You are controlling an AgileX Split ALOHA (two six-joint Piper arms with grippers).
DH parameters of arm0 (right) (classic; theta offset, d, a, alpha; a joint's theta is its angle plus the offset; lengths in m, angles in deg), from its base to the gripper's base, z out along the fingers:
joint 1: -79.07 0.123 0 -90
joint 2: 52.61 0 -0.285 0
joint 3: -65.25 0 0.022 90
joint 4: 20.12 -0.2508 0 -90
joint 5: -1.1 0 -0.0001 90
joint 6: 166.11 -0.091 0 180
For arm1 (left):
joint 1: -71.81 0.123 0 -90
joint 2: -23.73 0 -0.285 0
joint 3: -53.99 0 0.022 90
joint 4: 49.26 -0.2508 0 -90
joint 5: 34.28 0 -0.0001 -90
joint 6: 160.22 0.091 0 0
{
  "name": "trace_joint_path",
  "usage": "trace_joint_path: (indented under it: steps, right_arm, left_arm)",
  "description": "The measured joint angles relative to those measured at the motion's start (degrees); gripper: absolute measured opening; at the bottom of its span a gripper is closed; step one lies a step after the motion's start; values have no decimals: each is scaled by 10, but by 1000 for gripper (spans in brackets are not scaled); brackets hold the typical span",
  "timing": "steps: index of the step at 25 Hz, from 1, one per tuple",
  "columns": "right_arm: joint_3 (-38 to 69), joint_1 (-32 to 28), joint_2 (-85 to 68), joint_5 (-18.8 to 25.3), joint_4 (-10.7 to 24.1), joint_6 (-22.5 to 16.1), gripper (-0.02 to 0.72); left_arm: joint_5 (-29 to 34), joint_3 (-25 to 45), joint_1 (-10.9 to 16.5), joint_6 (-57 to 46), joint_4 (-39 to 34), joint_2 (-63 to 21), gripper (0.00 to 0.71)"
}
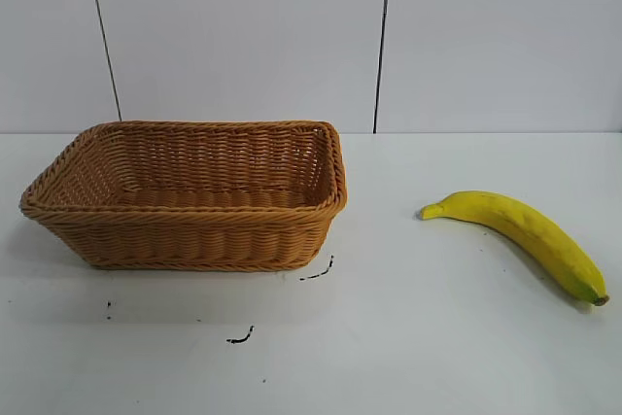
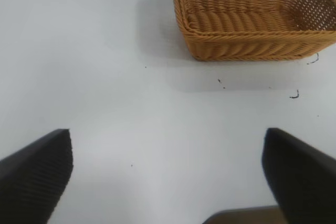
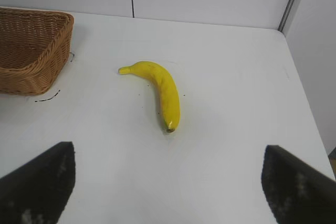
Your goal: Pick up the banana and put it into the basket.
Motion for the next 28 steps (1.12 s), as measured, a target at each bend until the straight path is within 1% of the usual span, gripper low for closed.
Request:
trace_joint_path:
  steps: [12,14,17,20,28]
  right_arm:
    - [0,0,1,0,0,0,694]
    - [-3,0,19,0,-2,0,696]
    - [-31,0,89,-7,-12,-4,696]
    - [-88,0,188,-18,-14,-5,696]
    - [-241,0,493,-26,-14,-7,696]
  left_arm:
    - [0,0,0,0,0,0,695]
    - [0,0,0,0,0,0,695]
    - [0,0,0,0,0,0,695]
    - [0,0,0,0,0,0,695]
    - [0,0,0,0,0,0,695]
